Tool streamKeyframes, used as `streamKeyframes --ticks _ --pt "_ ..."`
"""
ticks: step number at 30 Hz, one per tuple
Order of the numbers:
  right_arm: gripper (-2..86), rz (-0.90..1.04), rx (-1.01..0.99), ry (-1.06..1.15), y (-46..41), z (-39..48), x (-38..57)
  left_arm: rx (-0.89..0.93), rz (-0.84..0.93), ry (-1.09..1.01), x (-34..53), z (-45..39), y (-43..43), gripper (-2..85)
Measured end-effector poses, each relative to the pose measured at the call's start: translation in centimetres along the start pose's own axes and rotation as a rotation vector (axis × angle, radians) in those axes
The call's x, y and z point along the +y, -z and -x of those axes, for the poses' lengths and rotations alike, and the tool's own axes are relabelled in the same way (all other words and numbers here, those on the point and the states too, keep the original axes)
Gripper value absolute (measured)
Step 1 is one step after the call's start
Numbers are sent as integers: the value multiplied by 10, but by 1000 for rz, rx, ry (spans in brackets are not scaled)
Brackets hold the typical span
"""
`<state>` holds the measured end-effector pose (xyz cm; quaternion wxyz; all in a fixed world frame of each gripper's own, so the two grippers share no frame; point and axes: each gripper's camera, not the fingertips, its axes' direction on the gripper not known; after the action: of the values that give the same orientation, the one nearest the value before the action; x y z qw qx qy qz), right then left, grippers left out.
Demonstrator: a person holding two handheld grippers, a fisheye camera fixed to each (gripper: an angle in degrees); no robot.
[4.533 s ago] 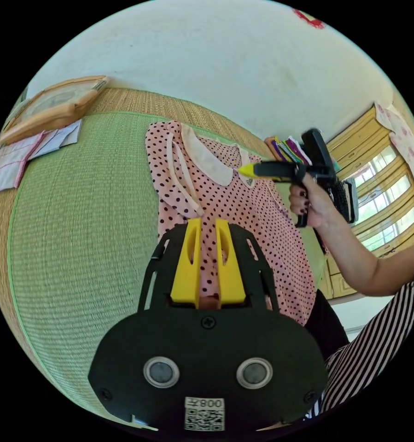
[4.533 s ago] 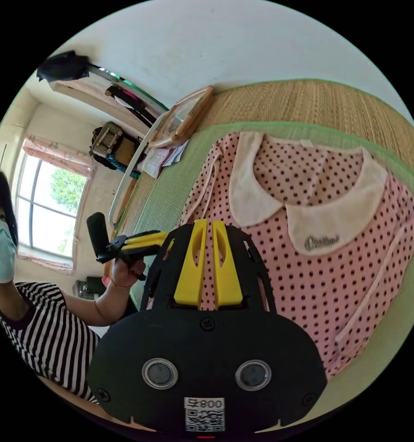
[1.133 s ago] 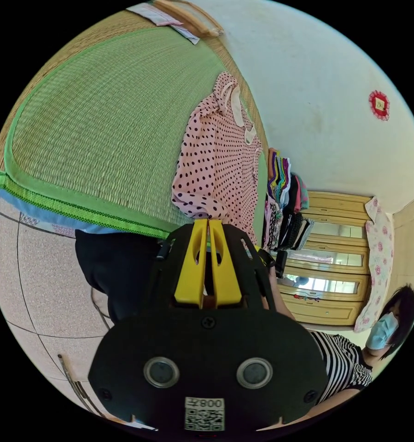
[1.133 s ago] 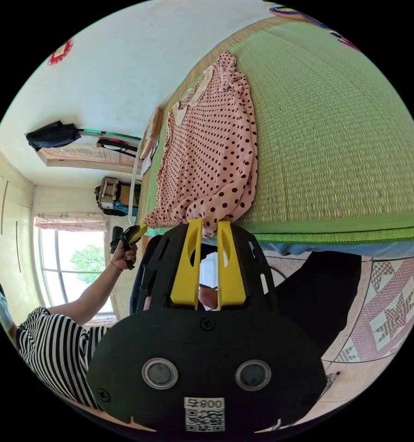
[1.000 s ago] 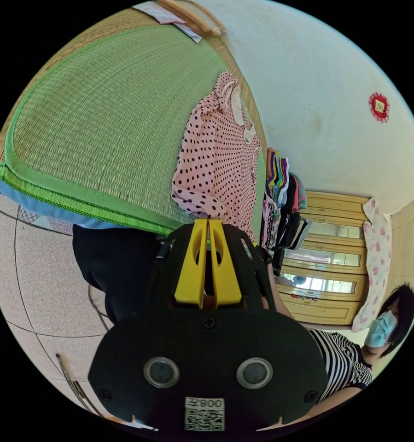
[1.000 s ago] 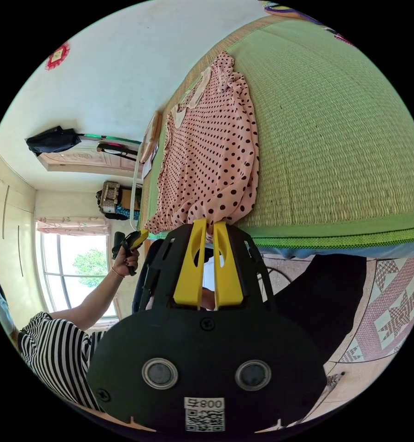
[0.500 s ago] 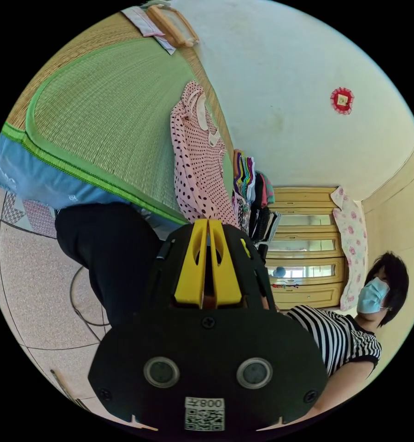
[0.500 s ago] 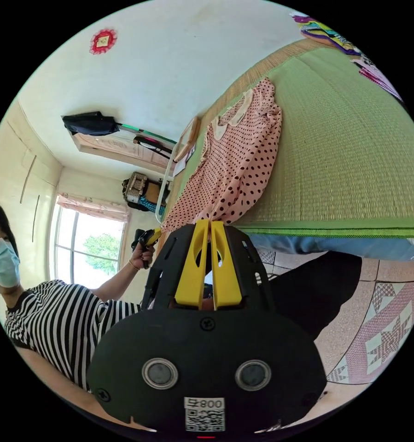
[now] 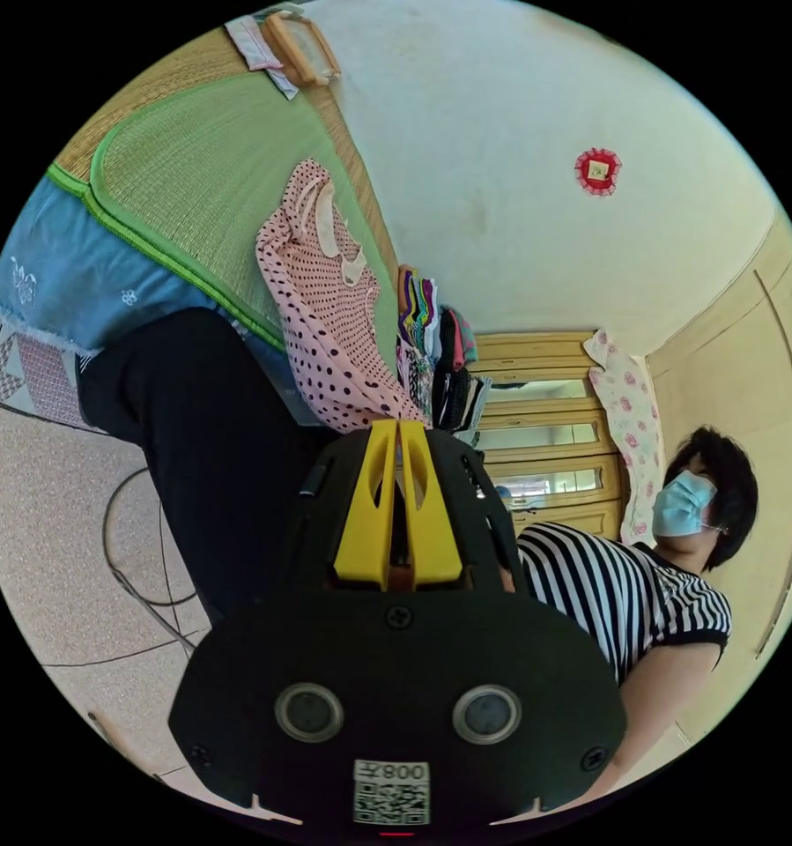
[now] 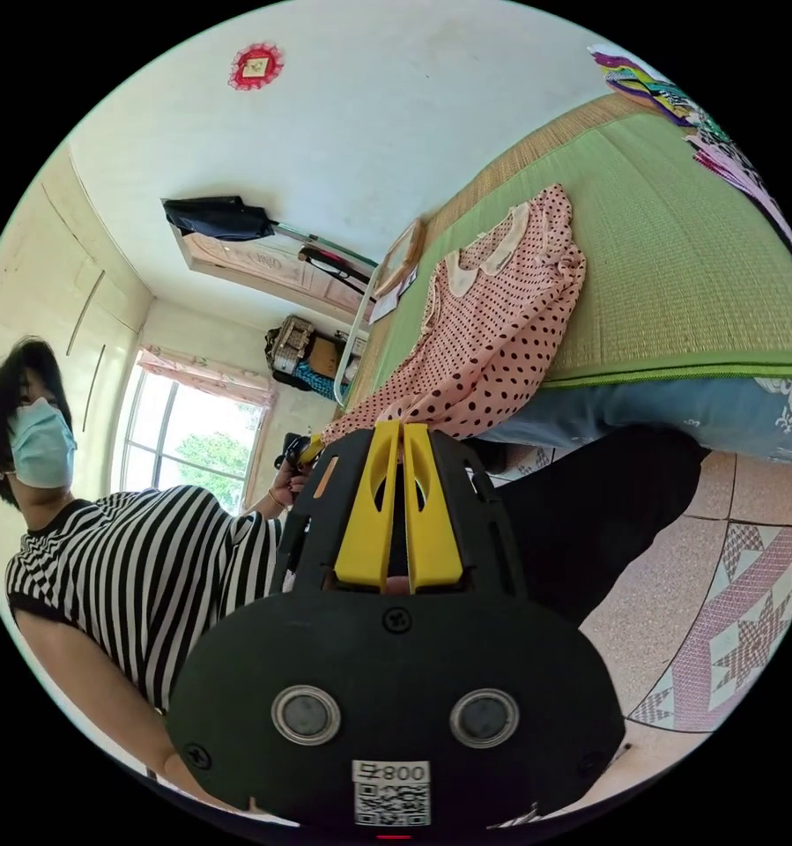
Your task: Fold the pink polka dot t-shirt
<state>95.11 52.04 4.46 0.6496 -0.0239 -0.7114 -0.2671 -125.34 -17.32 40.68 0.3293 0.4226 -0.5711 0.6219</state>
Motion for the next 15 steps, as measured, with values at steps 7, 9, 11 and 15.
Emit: streamKeyframes --ticks 7,9,11,15 --pt "2 -6 -1 23 11 30 20 31 28 -67 20 -30 3 2" --pt "2 -17 6 29 14 36 22 36 42 -79 21 -36 -2 2" --pt "2 -33 4 28 16 38 21 37 44 -80 20 -37 -6 2" --pt "2 -66 -9 31 14 42 10 56 24 -76 10 -39 -17 3"
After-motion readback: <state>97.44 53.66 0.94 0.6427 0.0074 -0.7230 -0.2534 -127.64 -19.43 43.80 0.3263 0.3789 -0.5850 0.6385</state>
